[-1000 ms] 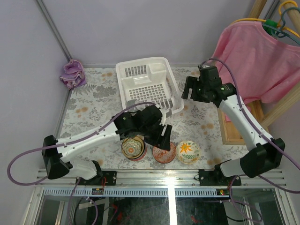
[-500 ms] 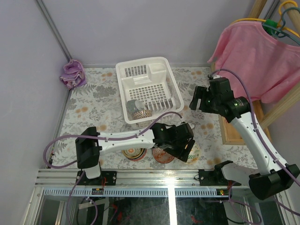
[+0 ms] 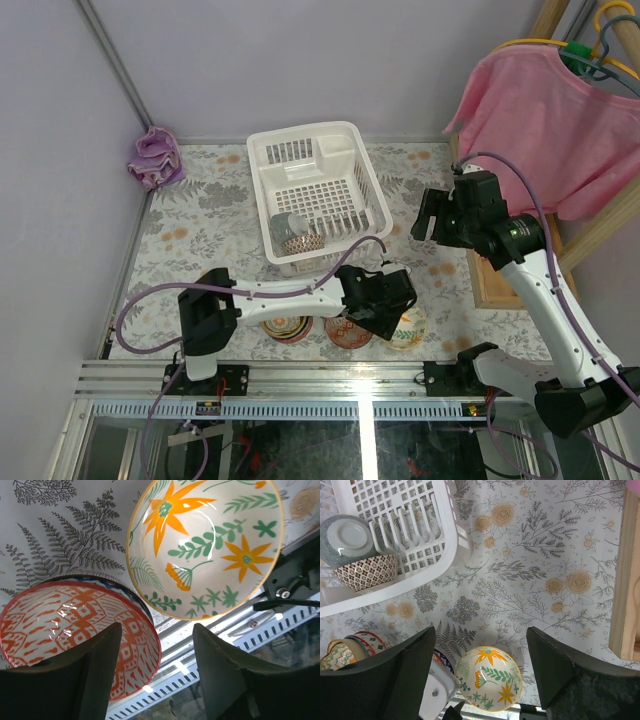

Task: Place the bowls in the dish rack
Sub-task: Pick up the bowl from the center of the board, then turn the bowl upside down on the dish rack.

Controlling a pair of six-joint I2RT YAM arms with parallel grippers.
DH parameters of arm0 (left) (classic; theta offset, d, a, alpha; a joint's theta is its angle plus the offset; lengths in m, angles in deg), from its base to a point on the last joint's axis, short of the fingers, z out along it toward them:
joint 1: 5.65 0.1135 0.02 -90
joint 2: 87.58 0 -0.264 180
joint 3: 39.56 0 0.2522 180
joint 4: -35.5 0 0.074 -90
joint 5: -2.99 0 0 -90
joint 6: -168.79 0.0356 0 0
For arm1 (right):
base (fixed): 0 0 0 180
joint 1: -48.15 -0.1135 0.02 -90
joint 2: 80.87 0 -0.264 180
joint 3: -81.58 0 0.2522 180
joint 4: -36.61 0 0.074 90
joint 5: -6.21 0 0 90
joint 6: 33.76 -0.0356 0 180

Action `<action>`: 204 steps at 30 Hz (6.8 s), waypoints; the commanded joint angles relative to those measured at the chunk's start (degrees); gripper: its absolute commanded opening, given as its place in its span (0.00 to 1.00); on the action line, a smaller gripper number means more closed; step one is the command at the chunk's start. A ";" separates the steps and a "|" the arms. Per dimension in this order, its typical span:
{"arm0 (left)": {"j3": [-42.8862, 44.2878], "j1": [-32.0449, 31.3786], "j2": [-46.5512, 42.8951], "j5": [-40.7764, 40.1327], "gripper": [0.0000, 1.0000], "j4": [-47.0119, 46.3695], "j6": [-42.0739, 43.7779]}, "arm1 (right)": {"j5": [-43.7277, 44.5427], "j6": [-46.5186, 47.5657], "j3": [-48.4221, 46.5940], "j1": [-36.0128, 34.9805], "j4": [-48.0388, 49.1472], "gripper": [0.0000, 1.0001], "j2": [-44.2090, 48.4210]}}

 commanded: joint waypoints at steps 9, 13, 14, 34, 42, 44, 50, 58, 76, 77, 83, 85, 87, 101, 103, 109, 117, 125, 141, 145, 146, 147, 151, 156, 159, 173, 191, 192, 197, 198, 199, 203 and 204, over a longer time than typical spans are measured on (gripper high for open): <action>-2.36 0.33 1.31 -2.34 0.22 -0.81 -1.38 | 0.75 1.02 -0.48 0.34 -0.79 0.79 2.16; -2.65 0.33 0.40 -2.62 0.05 -0.25 -1.86 | 0.44 0.93 -0.09 0.33 -0.73 0.79 2.39; -2.75 0.33 -0.11 -2.61 0.02 -0.09 -2.03 | 0.40 0.92 -0.10 0.35 -0.75 0.79 2.42; 9.39 2.80 -12.89 -3.23 0.00 2.62 0.87 | -0.32 0.26 -1.79 0.39 -1.77 0.78 0.90; 19.06 26.79 -13.96 21.43 0.00 -8.83 4.38 | -0.45 0.82 -4.06 0.66 0.83 0.78 -5.95; 23.11 31.38 -10.64 27.44 0.00 -11.19 4.22 | -0.67 1.50 -6.19 0.82 1.60 0.78 -9.22; 23.77 40.54 -4.64 37.47 0.00 -22.83 -3.91 | -2.71 2.89 -10.01 1.06 2.64 0.78 -16.58; 21.58 48.34 -0.78 45.76 0.00 -31.89 -13.97 | -6.81 2.15 -15.13 1.21 -2.06 0.82 -21.23; -8.97 49.27 -9.12 36.73 0.00 -51.14 -25.94 | -15.21 1.06 -16.47 1.15 -7.88 0.82 -27.95; -9.64 49.26 -8.97 36.46 0.00 -52.58 -26.56 | -15.54 1.00 -16.54 1.13 -7.89 0.82 -28.29; -12.69 49.14 -6.86 36.14 0.00 -60.29 -28.79 | -15.87 0.94 -17.03 1.18 -7.98 0.82 -29.06; -13.48 49.09 -5.89 35.98 0.00 -62.45 -29.30 | -15.56 0.93 -17.00 1.19 -8.02 0.82 -29.04; -13.83 49.09 -4.93 35.72 0.00 -64.14 -29.50 | -15.26 1.00 -16.95 1.18 -8.03 0.82 -29.04; -18.16 49.54 -2.99 34.85 0.00 -68.75 -28.46 | -15.28 1.10 -16.92 1.16 -7.98 0.82 -30.07; -18.82 49.67 -3.11 34.91 0.00 -68.90 -28.18 | -15.29 1.08 -17.00 1.21 -7.94 0.82 -30.24; -20.62 50.17 -2.59 35.58 0.00 -70.64 -27.95 | -15.29 1.12 -18.10 1.18 -8.11 0.82 -31.20; -23.74 51.13 -3.29 36.09 0.00 -70.99 -27.40 | -15.29 1.14 -18.48 1.22 -8.16 0.82 -31.63; -22.74 51.86 -3.48 36.60 0.00 -62.86 -22.31 | -15.55 1.06 -18.54 1.15 -7.83 0.82 -32.07; -23.45 53.38 -4.65 32.30 0.00 -52.54 -17.54 | -16.52 0.65 -17.79 1.18 -7.28 0.82 -32.27; -22.94 53.61 -4.89 31.35 0.00 -49.85 -16.86 | -16.43 0.69 -17.68 1.18 -7.19 0.82 -32.12; -23.23 53.72 -4.89 31.49 0.00 -50.04 -17.05 | -16.46 0.71 -17.51 1.17 -7.19 0.82 -32.04; -23.64 53.91 -4.91 31.81 0.00 -50.99 -17.43 | -16.44 0.60 -17.45 1.21 -7.08 0.82 -32.03; -24.88 54.34 -4.82 32.36 0.00 -52.94 -18.39 | -16.82 0.76 -17.28 1.15 -6.85 0.82 -32.22; -25.76 54.75 -4.70 32.76 0.00 -54.99 -19.13 | -18.64 1.99 -19.60 0.91 -5.66 0.89 -35.17; -25.46 54.79 -4.41 33.21 0.00 -55.14 -19.05 | -18.76 2.90 -25.45 0.46 -6.18 0.92 -38.14; -27.21 55.69 -4.32 35.60 0.00 -58.79 -19.41 | -9.87 4.19 -32.67 0.00 -6.17 0.56 -50.66; -25.71 57.67 -4.55 35.96 0.02 -46.38 -12.26 | -9.96 3.82 -27.02 -0.52 -4.11 0.20 -49.00; -25.17 57.72 -4.51 35.28 0.02 -44.40 -11.14 | -10.08 3.82 -26.93 -0.56 -4.05 0.20 -48.95; -23.00 57.77 -3.96 33.23 0.03 -37.87 -7.62 | -10.58 3.57 -26.25 -0.53 -3.72 0.20 -48.59; -23.04 57.79 -3.88 32.89 0.03 -37.35 -7.21 | -10.69 3.56 -26.09 -0.53 -3.68 0.20 -48.48; -23.26 57.79 -3.93 32.74 0.03 -37.05 -6.92 | -10.72 3.56 -25.87 -0.47 -3.60 0.20 -48.39; -24.47 57.88 -4.57 32.05 0.05 -36.43 -5.92 | -10.57 3.61 -25.29 -0.54 -3.41 0.20 -48.05; -24.70 57.90 -4.84 31.66 0.06 -36.02 -5.57 | -10.55 3.57 -25.19 -0.54 -3.41 0.20 -47.94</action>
